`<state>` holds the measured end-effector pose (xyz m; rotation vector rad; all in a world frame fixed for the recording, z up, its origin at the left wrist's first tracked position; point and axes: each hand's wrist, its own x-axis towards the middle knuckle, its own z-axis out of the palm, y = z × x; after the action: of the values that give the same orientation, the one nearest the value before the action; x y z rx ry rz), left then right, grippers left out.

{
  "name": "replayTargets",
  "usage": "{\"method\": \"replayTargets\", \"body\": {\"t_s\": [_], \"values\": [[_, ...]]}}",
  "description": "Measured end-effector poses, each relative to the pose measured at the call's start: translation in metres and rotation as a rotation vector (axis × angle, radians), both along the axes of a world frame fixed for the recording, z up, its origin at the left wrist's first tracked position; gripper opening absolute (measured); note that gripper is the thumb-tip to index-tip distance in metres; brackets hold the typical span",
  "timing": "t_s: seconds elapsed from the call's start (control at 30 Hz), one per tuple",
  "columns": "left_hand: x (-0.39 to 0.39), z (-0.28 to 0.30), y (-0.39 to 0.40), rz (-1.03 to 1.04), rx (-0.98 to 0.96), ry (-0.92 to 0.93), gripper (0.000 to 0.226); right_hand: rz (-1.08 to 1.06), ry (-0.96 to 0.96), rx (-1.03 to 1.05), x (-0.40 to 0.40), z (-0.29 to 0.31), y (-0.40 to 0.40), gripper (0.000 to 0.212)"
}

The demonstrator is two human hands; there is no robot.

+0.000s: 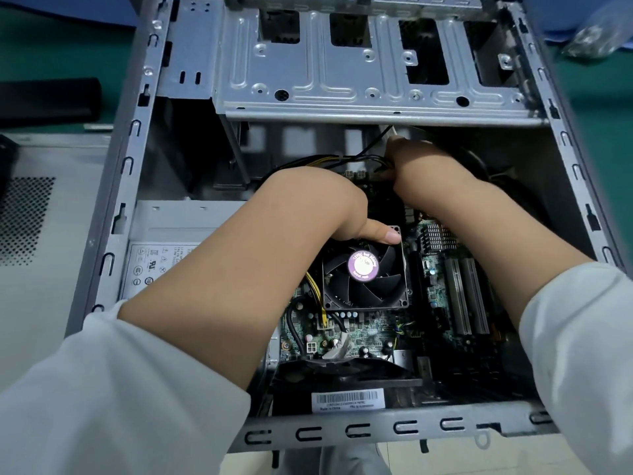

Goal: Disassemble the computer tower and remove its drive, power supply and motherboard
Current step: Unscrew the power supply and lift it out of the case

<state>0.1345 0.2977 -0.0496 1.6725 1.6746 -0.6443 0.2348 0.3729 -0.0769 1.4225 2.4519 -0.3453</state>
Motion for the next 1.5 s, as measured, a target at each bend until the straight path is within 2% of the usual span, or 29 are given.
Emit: {"method": "replayTargets", "body": {"t_s": [0.1, 0.23, 0.37, 0.53, 0.7, 0.77, 0.97, 1.03, 1.23, 1.37, 1.5], "values": [[0.0, 0.0, 0.001, 0.003, 0.004, -0.003, 0.086, -0.028, 0.002, -0.078, -0.002, 0.0, 0.003, 0.035], [-0.001, -0.002, 0.001, -0.001, 0.008, 0.004, 0.087, -0.129, 0.115, -0.103, -0.002, -0.008, -0.002, 0.055], [0.0, -0.003, 0.001, -0.013, 0.014, 0.004, 0.087, -0.092, 0.124, -0.009, 0.002, -0.014, -0.006, 0.041], [-0.002, -0.003, 0.0, -0.009, 0.017, 0.01, 0.09, -0.083, 0.157, -0.003, 0.002, -0.015, -0.005, 0.036], [-0.001, -0.002, 0.001, -0.021, 0.016, 0.005, 0.09, 0.075, 0.043, 0.238, -0.001, -0.009, -0.011, 0.031], [0.0, -0.002, 0.001, -0.026, 0.024, 0.008, 0.09, 0.101, 0.017, 0.271, -0.001, -0.009, -0.013, 0.03], [0.0, 0.0, 0.001, -0.022, 0.023, -0.001, 0.09, -0.071, 0.095, 0.073, -0.002, -0.014, -0.008, 0.029], [-0.001, -0.001, 0.0, -0.026, 0.03, -0.003, 0.088, -0.062, 0.109, 0.051, -0.002, -0.014, -0.007, 0.03], [0.001, -0.002, 0.002, -0.036, 0.021, 0.006, 0.087, 0.107, 0.029, 0.251, 0.001, -0.009, -0.013, 0.031], [0.0, -0.002, 0.002, -0.021, 0.037, -0.008, 0.082, -0.049, 0.09, 0.08, -0.002, -0.012, -0.006, 0.03], [-0.001, 0.001, 0.002, -0.029, 0.04, -0.002, 0.085, -0.009, 0.088, 0.009, 0.0, -0.012, 0.001, 0.03]]}}
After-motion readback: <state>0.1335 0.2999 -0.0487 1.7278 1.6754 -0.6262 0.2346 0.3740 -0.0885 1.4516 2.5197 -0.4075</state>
